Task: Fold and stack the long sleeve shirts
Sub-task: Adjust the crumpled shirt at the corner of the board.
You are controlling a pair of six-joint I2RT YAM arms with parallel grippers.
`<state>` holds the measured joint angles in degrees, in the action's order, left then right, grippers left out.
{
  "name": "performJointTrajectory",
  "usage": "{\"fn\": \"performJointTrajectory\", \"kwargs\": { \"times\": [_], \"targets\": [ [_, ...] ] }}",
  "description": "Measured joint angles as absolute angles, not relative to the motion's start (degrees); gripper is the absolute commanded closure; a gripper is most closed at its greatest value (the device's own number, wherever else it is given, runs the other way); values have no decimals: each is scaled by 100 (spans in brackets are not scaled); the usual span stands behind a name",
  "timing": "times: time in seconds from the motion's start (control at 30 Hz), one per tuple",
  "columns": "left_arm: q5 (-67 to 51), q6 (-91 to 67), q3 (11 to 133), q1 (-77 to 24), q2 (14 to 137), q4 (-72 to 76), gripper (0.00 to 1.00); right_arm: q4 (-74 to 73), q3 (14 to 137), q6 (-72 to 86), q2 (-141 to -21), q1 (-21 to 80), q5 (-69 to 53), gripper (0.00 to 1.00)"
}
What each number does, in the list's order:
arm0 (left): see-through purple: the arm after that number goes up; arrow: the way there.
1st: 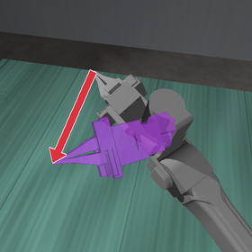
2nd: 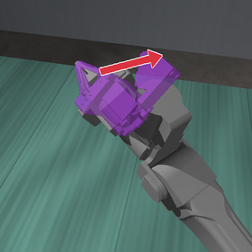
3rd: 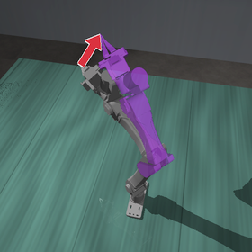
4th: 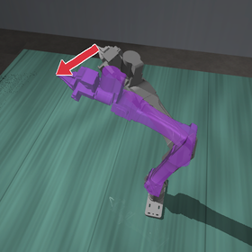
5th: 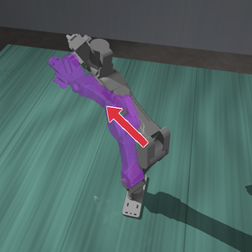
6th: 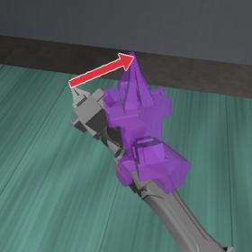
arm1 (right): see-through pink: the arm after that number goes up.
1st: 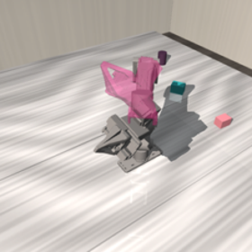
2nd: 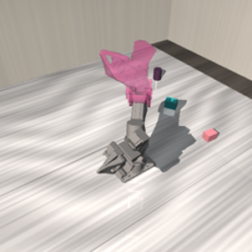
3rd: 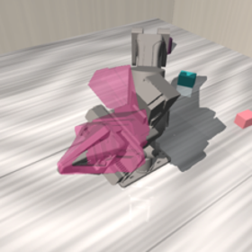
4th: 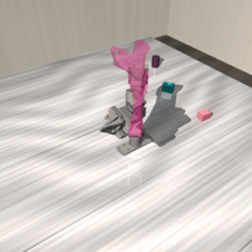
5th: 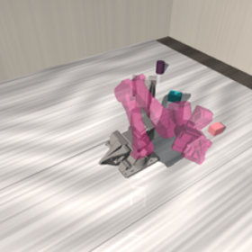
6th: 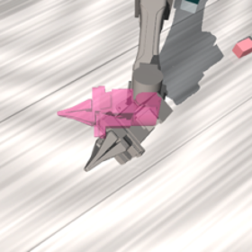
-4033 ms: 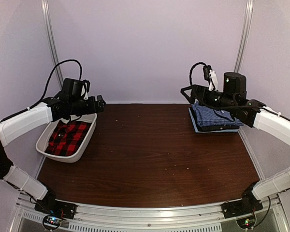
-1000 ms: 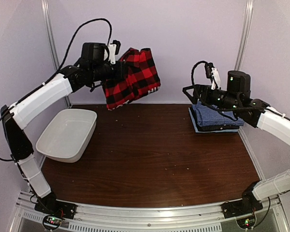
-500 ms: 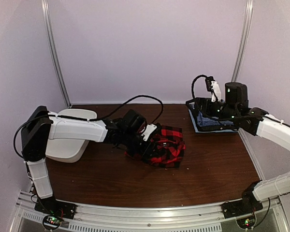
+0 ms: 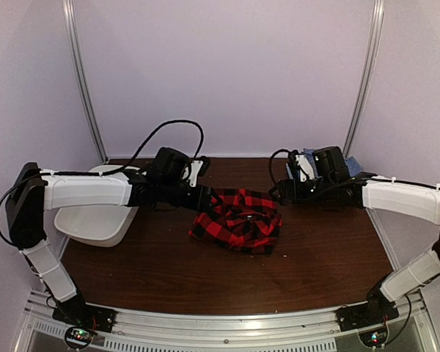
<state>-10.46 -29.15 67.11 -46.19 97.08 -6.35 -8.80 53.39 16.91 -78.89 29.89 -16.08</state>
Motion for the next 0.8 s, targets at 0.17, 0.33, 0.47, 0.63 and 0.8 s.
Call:
{"fn": "performJointTrajectory", "kwargs": {
  "times": [0.17,0.33,0.47,0.63,0.8],
  "targets": [
    [-985,-3221,6711,-4303,9911,-825,34,-985,5336,1643,-8510,2989,-1852,3],
    [-989,-3341,6766,-4248,10210,-956,32,-1083,5334,1616,-8980,2989,-1997,17],
    [-1009,-3382,7026,-4237,10573,-1087,32,-1098,5334,1629,-9148,2989,-2163,31],
    [-1028,-3435,7264,-4230,10886,-1125,45,-1100,5295,1605,-9196,2991,-2370,53],
    [-1070,-3507,7371,-4230,11091,-1135,90,-1098,5172,1662,-9214,3052,-2611,81]
  ]
}}
